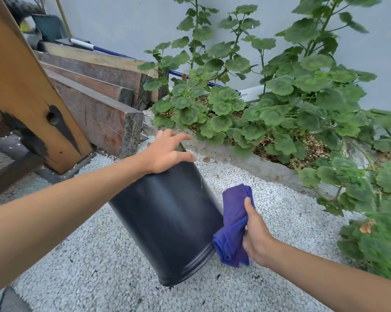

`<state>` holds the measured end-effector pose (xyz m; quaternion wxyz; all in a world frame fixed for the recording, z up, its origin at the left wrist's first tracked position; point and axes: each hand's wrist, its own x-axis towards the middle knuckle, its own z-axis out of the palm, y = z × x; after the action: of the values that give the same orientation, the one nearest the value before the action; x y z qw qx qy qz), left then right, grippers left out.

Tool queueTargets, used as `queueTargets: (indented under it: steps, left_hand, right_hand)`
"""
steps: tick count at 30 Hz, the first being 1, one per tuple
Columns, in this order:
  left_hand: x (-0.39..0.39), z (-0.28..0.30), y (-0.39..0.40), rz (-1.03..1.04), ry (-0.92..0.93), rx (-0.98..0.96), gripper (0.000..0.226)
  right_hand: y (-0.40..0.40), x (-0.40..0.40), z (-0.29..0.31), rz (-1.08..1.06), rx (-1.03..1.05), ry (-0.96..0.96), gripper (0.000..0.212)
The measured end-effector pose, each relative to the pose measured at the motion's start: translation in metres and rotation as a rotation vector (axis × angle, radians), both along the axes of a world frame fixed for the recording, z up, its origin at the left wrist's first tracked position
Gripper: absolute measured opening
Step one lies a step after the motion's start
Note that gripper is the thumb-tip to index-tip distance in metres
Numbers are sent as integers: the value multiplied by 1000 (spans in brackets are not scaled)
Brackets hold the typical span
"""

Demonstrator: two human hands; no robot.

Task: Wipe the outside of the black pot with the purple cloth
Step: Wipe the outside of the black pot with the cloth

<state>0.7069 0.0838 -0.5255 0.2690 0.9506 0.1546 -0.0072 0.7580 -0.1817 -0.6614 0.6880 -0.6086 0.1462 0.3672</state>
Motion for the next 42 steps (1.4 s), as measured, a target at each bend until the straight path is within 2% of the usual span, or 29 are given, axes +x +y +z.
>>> queueTargets:
  steps: [4, 9, 12, 15, 19, 21, 24, 27, 30, 33, 37, 42]
  left_hand:
    - [-1, 6, -8, 63, 5, -94, 85]
    - [-4, 16, -16, 97, -8, -190, 96]
    - [-13, 23, -15, 124, -28, -147, 100]
    - [-26, 25, -10, 170, -133, -106, 97]
    - [-43, 21, -13, 133, -334, -124, 95]
    - [-48, 16, -18, 55, -368, -108, 88]
    - [-50, 6, -25, -2, -399, 27, 82]
    - [-40, 2, -27, 77, -456, 205, 71]
    - [-28, 0, -18, 152, -435, 374, 65]
    - [-21, -5, -17, 227, -457, 425, 48]
    - [-22, -13, -26, 190, -492, 440, 29]
    - [-27, -19, -26, 142, -501, 398, 31]
  right_hand:
    - [0, 0, 1, -14, 10, 139, 60]
    - [10, -9, 4, -38, -29, 120, 55]
    - [12, -17, 7, -48, -9, 116, 54]
    - [14, -16, 13, -61, 60, 86, 52]
    - [13, -8, 21, -34, 91, -54, 48]
    - [7, -10, 21, -18, 61, -130, 41]
    - [-6, -27, 19, 44, -14, -261, 34]
    - [-13, -42, 20, 108, -86, -350, 30]
    - [-16, -52, 23, 224, -166, -474, 27]
    - [-18, -56, 24, 323, -266, -628, 30]
    - [-15, -49, 33, 288, -376, -738, 26]
    - [4, -4, 67, 92, -376, -934, 34]
